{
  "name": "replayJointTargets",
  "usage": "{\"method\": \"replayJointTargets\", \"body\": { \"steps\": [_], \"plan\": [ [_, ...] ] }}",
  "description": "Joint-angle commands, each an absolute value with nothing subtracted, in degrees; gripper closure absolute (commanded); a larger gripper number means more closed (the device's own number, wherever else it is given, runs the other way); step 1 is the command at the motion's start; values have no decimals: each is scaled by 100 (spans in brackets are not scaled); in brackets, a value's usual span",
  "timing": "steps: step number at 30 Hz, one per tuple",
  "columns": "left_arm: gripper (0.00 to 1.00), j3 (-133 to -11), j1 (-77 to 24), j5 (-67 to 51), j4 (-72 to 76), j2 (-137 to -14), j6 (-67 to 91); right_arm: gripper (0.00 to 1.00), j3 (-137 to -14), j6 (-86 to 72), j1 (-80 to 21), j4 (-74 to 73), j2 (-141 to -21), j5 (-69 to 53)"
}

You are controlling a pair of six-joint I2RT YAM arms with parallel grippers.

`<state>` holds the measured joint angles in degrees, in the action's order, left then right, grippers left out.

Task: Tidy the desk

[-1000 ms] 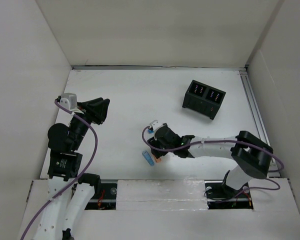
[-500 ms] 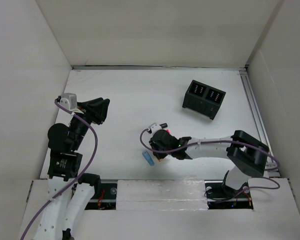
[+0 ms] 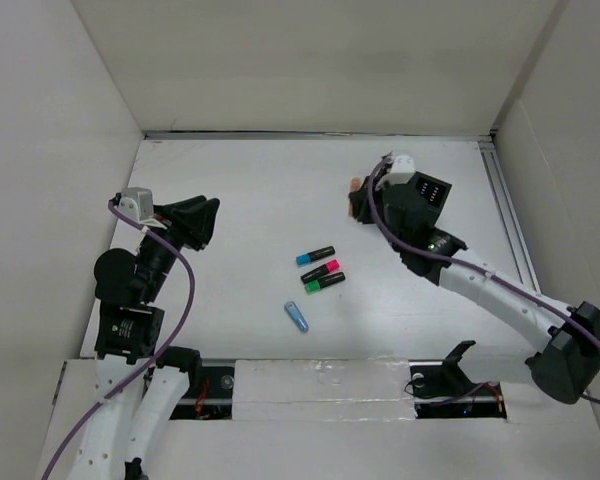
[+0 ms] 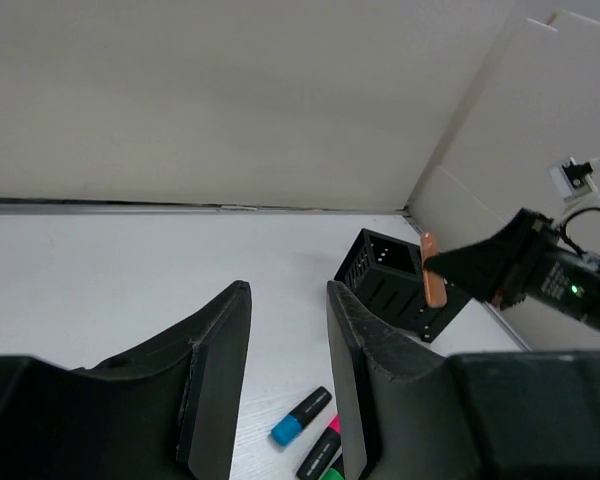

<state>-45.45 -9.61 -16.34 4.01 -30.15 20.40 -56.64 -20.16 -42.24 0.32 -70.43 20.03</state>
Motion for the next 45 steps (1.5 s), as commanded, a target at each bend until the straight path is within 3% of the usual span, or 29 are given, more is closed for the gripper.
{"method": "replayJointTargets", "body": {
  "steps": [1, 4, 7, 15, 22, 25, 26, 29, 34, 36, 37, 40, 45],
  "plan": [
    [68, -4535, -940, -1723, 668, -2892, 2013, 89, -6010, -1943, -3414, 676, -7171, 3127],
    [68, -4535, -940, -1749, 677, -2830, 2013, 89, -6214, -1802, -2597, 843, -7417, 3769],
    [68, -4535, -940, -1731, 677, -2778, 2021, 89, -6258, -1881, -1570, 1096, -7715, 3570],
    [68, -4526, -940, -1863, 712, -2786, 2057, 89, -6363, -1854, -827, 1133, -8551, 3367],
    [68, -4526, -940, -1846, 721, -2795, 2048, 89, -6417, -1872, -984, 1072, -8930, 3454],
    [68, -4526, -940, -1810, 695, -2856, 2030, 73, -6276, -1916, -1055, 1134, -8868, 3630],
    [68, -4535, -940, -1819, 703, -2856, 2039, 61, -6232, -1925, -1055, 1134, -8894, 3612],
    [68, -4526, -940, -1829, 721, -2874, 2039, 40, -6275, -2082, -1107, 784, -9000, 3543],
    [67, -4518, -940, -1872, 721, -2927, 2030, 39, -6030, -2197, -1300, 818, -8467, 3445],
    [68, -4518, -940, -1785, 703, -2927, 2022, 46, -5811, -2232, -1598, 800, -8105, 3437],
    [68, -4535, -940, -1775, 686, -2944, 2021, 68, -5696, -2206, -1739, 878, -7903, 3332],
    [67, -4526, -940, -1802, 685, -2936, 2013, 100, -5161, -2180, -2450, 1194, -7182, 2455],
    [67, -4535, -940, -1696, 642, -2971, 1978, 100, -4422, -2066, -3952, 1312, -6846, 812]
  ]
}}
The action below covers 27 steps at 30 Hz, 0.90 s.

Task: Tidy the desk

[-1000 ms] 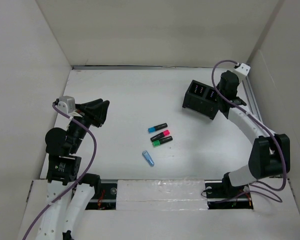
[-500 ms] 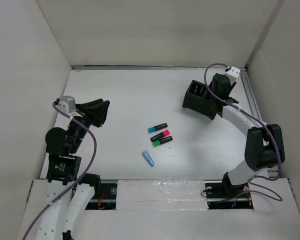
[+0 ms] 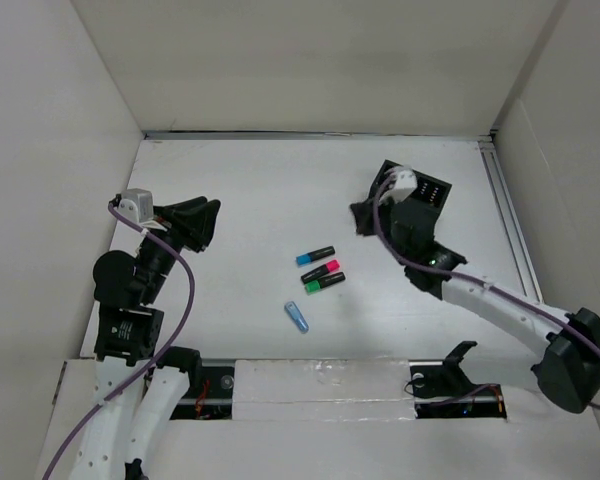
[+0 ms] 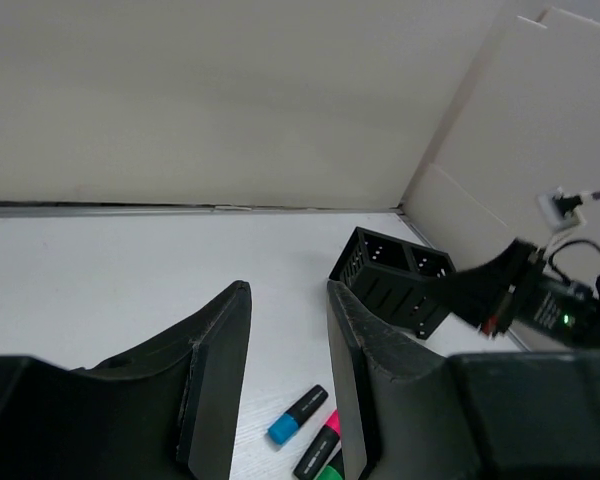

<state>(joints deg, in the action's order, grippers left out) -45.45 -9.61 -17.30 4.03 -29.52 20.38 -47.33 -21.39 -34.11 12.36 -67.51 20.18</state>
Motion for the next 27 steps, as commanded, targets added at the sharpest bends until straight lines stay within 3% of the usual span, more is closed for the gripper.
{"method": "replayJointTargets", "body": {
  "steps": [1, 3, 5, 6, 7, 10, 23, 27],
  "plan": [
    [67, -4535, -940, -1705, 650, -2953, 1978, 100, -4386, -2039, -4477, 1144, -6864, 669],
    [67, -4544, -940, -1670, 642, -2979, 1978, 100, -4360, -1873, -4998, 593, -6934, 667],
    [67, -4553, -940, -1687, 633, -2979, 1995, 81, -4237, -1855, -5597, 344, -6978, 782],
    [67, -4553, -940, -1757, 650, -2971, 2013, 66, -4175, -1828, -5729, 334, -7013, 678],
    [67, -4527, -940, -1775, 676, -2953, 2013, 43, -4114, -1828, -5835, 377, -7144, 590],
    [67, -4553, -940, -1670, 633, -2953, 1995, 28, -4244, -1819, -6256, 457, -7696, 334],
    [67, -4553, -940, -1652, 624, -2927, 1977, 37, -5176, -1793, -6829, 360, -9711, 1169],
    [67, -4544, -940, -1661, 624, -2909, 1978, 47, -5414, -1942, -6890, 106, -10238, 1694]
  ]
}}
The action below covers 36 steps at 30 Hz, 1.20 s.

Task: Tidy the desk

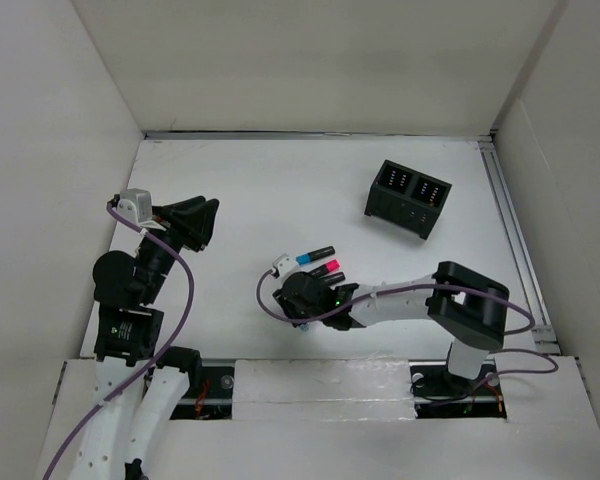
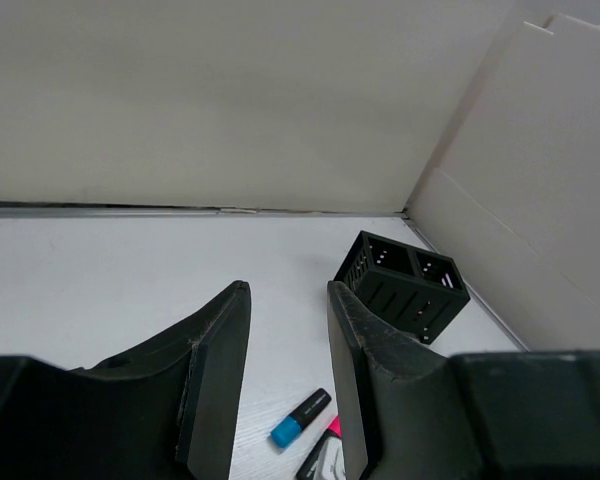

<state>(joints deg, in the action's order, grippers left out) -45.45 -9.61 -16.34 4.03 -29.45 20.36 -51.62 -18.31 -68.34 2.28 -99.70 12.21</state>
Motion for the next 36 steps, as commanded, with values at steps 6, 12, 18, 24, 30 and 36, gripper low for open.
{"method": "replayJointTargets", "body": {
  "steps": [6, 12, 18, 24, 30, 36],
  "plan": [
    [67, -4544, -940, -1670, 633, -2874, 1978, 90, -5511, -2144, -6952, 18, -10416, 2250],
    [67, -4544, -940, -1714, 650, -2883, 2004, 89, -5607, -1802, -6717, 175, -8721, 2750],
    [67, -4535, -940, -1740, 659, -2865, 2013, 86, -5765, -1345, -5144, 598, -7420, 2856],
    [67, -4535, -940, -1784, 668, -2839, 2021, 86, -5906, -1529, -2999, 1046, -7479, 3479],
    [67, -4535, -940, -1766, 677, -2769, 2013, 86, -6151, -1766, -1340, 1345, -8164, 3334],
    [67, -4544, -940, -1784, 677, -2777, 2021, 85, -6047, -1907, -792, 1713, -8516, 3173]
  ]
}}
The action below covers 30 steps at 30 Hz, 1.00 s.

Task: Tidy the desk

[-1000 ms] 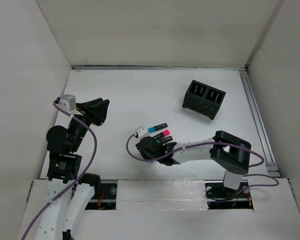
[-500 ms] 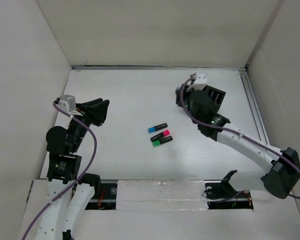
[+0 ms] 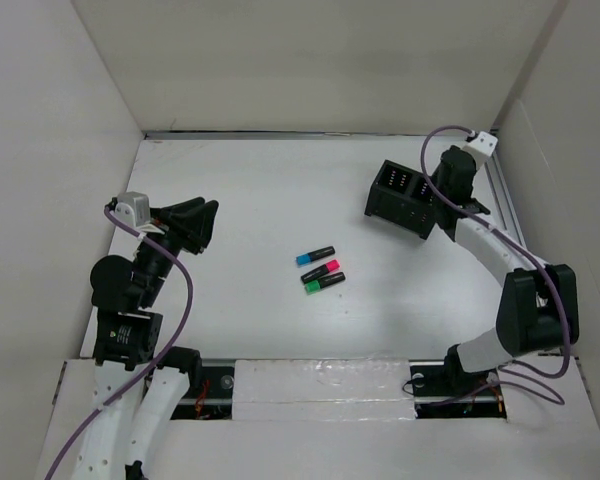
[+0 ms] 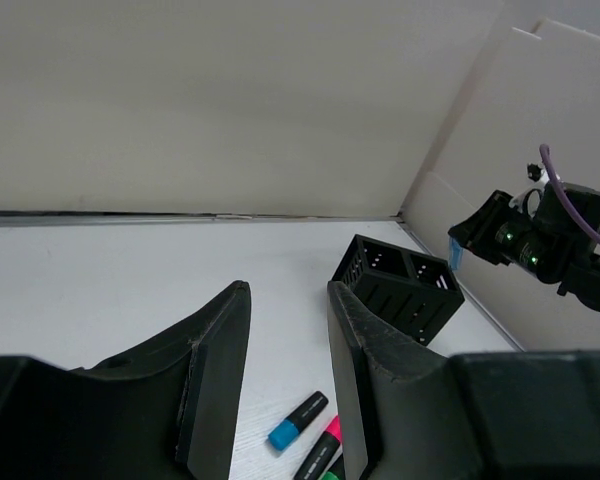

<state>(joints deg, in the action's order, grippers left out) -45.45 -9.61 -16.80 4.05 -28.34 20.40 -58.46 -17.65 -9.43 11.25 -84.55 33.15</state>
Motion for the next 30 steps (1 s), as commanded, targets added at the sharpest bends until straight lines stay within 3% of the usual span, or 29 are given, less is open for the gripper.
{"method": "replayJointTargets", "body": {
  "steps": [1, 6, 9, 10, 12, 13, 16, 17, 18, 19, 21, 27, 30],
  "plan": [
    [67, -4535, -940, -1802, 703, -2760, 2021, 84, -6116, -1907, -791, 1714, -8621, 3190],
    [67, -4553, -940, -1784, 668, -2804, 2013, 76, -6276, -2030, -791, 1477, -9096, 3191],
    [67, -4535, -940, -1776, 686, -2830, 2013, 63, -6170, -2030, -940, 1529, -8992, 3252],
    [67, -4526, -940, -1749, 659, -2847, 2013, 52, -6153, -2030, -940, 1547, -8861, 3261],
    [67, -4535, -940, -1775, 677, -2856, 2013, 40, -6135, -2013, -1098, 1503, -8676, 3392],
    [67, -4535, -940, -1801, 694, -2856, 2013, 26, -6135, -1900, -1203, 1381, -8327, 3488],
    [67, -4535, -940, -1775, 668, -2909, 2013, 28, -6065, -1872, -1432, 1310, -8043, 3498],
    [67, -4544, -940, -1810, 677, -2918, 2021, 35, -5977, -1907, -1546, 1318, -7746, 3446],
    [67, -4553, -940, -1845, 677, -2927, 2021, 47, -5768, -1907, -1886, 1310, -7595, 3254],
    [67, -4544, -940, -1854, 703, -2927, 2021, 74, -5609, -1925, -2098, 1310, -7455, 3139],
    [67, -4544, -940, -1793, 677, -2935, 2013, 98, -5249, -2135, -2547, 1432, -7164, 2728],
    [67, -4544, -940, -1732, 659, -2944, 1995, 100, -4342, -2434, -4366, 556, -7215, 2626],
    [67, -4544, -940, -1801, 659, -2944, 2013, 70, -4096, -2522, -4921, 18, -7225, 2139]
  ]
}}
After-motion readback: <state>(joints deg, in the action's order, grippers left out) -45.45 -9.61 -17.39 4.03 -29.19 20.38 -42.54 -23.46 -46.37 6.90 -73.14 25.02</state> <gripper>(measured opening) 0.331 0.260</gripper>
